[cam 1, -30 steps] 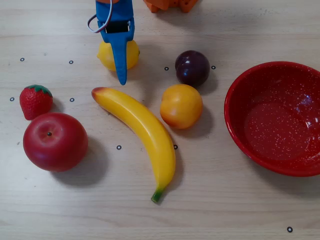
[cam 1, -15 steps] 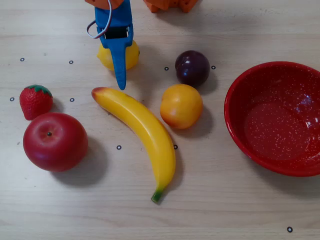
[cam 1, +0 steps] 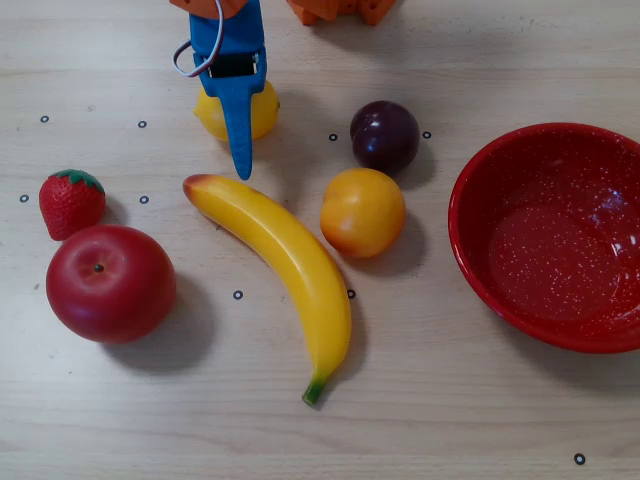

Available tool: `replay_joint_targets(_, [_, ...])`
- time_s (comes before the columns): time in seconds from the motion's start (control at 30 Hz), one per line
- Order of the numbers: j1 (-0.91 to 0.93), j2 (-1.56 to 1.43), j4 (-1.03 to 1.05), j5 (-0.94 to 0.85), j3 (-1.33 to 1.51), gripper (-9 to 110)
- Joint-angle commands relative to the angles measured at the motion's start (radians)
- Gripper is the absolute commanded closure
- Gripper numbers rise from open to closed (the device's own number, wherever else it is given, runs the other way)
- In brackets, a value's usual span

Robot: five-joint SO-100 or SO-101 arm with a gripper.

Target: Put the lemon in the red bowl.

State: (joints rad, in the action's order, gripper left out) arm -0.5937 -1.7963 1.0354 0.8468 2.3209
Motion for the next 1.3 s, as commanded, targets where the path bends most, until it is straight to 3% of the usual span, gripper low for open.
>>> replay_joint_targets(0.0, [-0.034,-0.025,0.005,0.015,-0.035,38])
replay_joint_targets(0.6, [-0.066,-0.035,0.031,0.034,-0.032,45])
replay_joint_targets(1.27, [-0.055,-0.048,0.048,0.051,-0.029,60])
